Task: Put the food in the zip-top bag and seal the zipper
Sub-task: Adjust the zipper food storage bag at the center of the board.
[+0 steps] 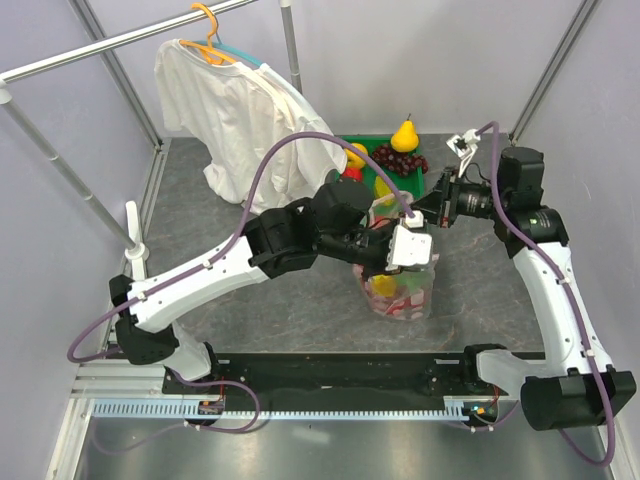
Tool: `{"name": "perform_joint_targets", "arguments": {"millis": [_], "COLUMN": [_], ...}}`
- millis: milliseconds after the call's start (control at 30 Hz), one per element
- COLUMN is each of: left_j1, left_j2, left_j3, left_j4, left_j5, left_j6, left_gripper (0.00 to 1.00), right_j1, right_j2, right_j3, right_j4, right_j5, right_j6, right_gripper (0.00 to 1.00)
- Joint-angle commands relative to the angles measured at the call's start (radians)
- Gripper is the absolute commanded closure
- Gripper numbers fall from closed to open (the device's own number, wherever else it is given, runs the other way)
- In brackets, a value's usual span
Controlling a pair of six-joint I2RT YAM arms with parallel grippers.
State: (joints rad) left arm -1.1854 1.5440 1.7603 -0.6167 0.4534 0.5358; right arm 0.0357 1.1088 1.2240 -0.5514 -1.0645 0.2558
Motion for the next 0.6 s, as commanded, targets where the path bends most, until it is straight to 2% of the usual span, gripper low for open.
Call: {"name": "perform_joint_targets", "arguments": {"millis": [0, 67, 100, 133, 200, 233, 300, 367, 433, 467, 567], "left_j1": [0.015, 0.059, 0.078, 0.096, 0.145, 0.161, 0.191, 0.194, 0.194, 0.194, 0.194], "left_j2": [0.039, 0.063, 0.079, 0.097, 0.108, 0.105, 0.085, 0.03, -0.024, -0.036, -0.054], "left_j3": [0.053, 0.039, 0.041, 0.044, 0.025, 0.015, -0.042, -0.091, -0.154, -0.165, -0.156], "left_j4": [-0.035, -0.032, -0.034, -0.031, -0.011, 0.001, 0.037, 0.109, 0.176, 0.187, 0.201], "left_j5": [-0.07, -0.047, -0.036, -0.018, -0.016, -0.004, 0.002, 0.007, -0.008, -0.016, -0.019], "left_j6": [-0.233, -0.324, -0.354, -0.412, -0.473, -0.49, -0.517, -0.52, -0.525, -0.525, -0.514], "left_gripper": [0.98, 0.98, 0.98, 0.98, 0.98, 0.98, 0.98, 0.98, 0.98, 0.98, 0.98], "right_j1": [0.043, 0.041, 0.035, 0.032, -0.029, -0.071, -0.184, -0.246, -0.25, -0.252, -0.25], "right_j2": [0.025, 0.037, 0.052, 0.059, 0.057, 0.051, 0.037, 0.04, 0.037, 0.031, -0.003], "right_j3": [-0.004, 0.021, 0.04, 0.073, 0.103, 0.107, 0.133, 0.16, 0.18, 0.177, 0.151], "right_j4": [0.078, 0.001, -0.127, -0.184, -0.31, -0.33, -0.393, -0.526, -0.608, -0.68, -0.751], "right_j5": [-0.06, -0.037, 0.016, 0.037, 0.052, 0.046, 0.02, -0.011, -0.015, -0.032, -0.127], "right_j6": [-0.05, -0.128, -0.182, -0.287, -0.39, -0.409, -0.463, -0.625, -0.769, -0.811, -0.918], "right_gripper": [0.75, 0.56, 0.46, 0.3, 0.12, 0.08, 0.02, 0.03, 0.06, 0.08, 0.12]}}
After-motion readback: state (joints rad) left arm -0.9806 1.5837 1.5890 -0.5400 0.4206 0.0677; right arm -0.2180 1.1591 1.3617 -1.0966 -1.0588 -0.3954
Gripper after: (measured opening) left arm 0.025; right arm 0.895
